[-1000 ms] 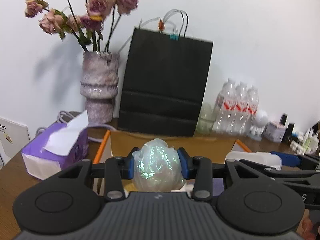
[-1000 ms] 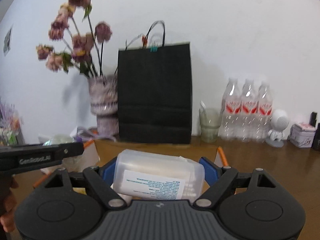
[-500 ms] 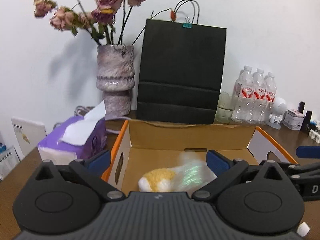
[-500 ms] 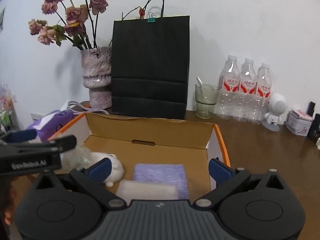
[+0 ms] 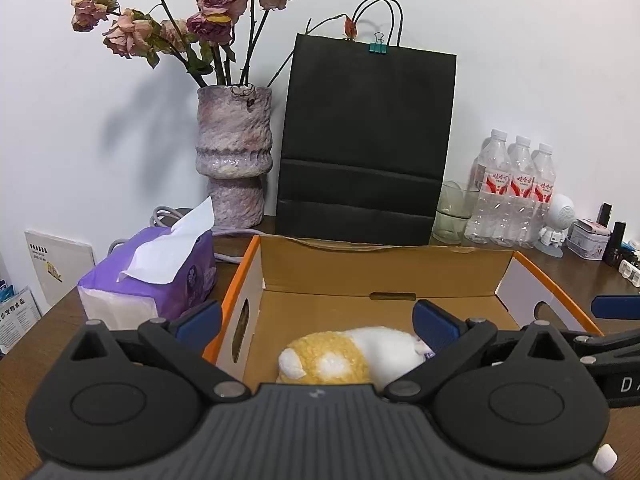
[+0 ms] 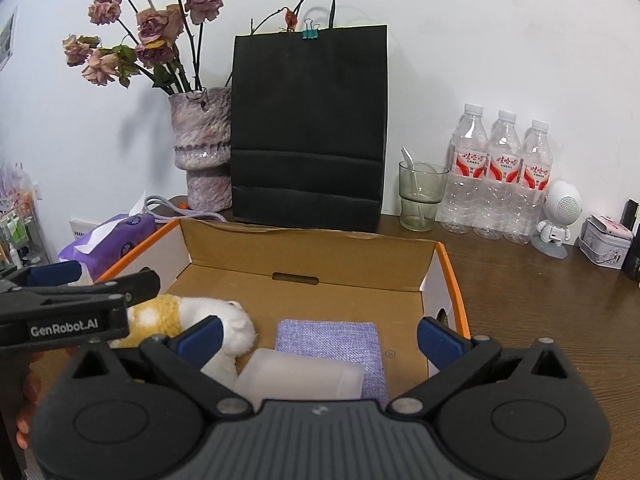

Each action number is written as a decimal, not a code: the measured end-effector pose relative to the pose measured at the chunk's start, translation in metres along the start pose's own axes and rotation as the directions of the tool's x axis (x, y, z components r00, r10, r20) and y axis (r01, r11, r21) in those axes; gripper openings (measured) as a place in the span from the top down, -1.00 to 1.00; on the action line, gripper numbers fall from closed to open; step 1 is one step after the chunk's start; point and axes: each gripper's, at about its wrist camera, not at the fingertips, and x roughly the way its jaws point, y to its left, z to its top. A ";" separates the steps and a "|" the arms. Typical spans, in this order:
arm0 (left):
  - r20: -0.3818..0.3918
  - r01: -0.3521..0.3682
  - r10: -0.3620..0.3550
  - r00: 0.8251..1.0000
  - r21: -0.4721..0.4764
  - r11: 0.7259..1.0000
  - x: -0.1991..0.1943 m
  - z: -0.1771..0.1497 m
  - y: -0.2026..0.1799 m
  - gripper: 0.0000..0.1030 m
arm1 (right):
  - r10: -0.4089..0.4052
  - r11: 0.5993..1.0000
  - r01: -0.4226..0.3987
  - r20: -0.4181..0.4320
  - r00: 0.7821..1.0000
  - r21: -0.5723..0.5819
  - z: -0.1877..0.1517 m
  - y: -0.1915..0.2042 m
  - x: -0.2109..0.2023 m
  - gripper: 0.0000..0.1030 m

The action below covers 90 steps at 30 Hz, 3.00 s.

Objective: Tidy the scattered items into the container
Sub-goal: 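Move both grippers back to the table and grasp the white bottle cap with the left gripper, then grasp the small white lid with the right gripper while the left holds the bottle cap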

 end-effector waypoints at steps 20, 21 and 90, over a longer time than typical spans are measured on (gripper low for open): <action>0.010 0.022 -0.022 1.000 0.025 0.999 -0.036 0.002 0.008 -1.00 | -0.014 1.000 0.014 0.033 0.999 -0.020 -0.009 -0.013 -0.032 -1.00; 0.009 0.024 -0.024 1.000 0.026 0.999 -0.041 0.000 0.011 -1.00 | -0.016 1.000 0.017 0.039 0.999 -0.021 -0.011 -0.014 -0.037 -1.00; -0.057 0.121 -0.117 0.992 0.086 0.989 -0.089 -0.055 0.041 0.69 | -0.011 1.000 0.010 0.066 0.998 0.023 -0.094 -0.033 -0.084 0.56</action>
